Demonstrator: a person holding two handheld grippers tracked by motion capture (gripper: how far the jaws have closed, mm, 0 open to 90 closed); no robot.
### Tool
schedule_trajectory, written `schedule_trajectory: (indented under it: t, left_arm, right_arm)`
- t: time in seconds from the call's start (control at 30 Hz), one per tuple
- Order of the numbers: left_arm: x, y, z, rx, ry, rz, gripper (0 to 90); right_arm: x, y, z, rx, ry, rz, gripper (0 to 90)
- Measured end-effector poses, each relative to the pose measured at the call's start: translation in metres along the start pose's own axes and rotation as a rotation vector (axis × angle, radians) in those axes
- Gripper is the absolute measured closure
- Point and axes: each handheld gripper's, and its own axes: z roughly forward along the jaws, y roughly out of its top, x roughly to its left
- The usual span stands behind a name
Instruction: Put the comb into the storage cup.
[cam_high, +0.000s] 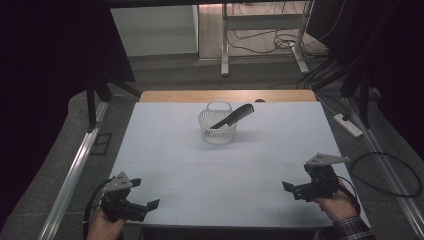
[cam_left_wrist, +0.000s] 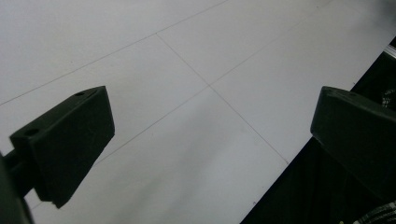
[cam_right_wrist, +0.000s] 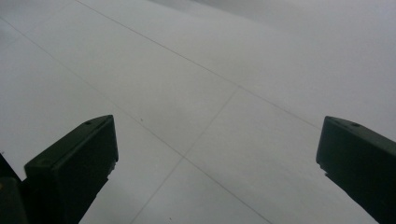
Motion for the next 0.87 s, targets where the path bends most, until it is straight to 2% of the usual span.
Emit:
schedule_trajectory:
  t: [0.57, 0.73, 0.87]
  left_arm:
    - [0.0, 0.0, 0.0, 0.001, 0.0, 0.002, 0.0]
    - [0.0, 0.0, 0.0, 0.002, -0.001, 0.004, 0.0]
    - [0.0, 0.001, 0.001, 0.003, -0.004, 0.002, 0.0]
  right_arm:
    - [-0.001, -0.027, -0.021, 0.016, -0.067, 0.049, 0.0]
    - [0.001, -0.03, -0.027, 0.02, -0.091, 0.062, 0.0]
    - [0.001, -0.031, -0.028, 0.018, -0.1, 0.054, 0.0]
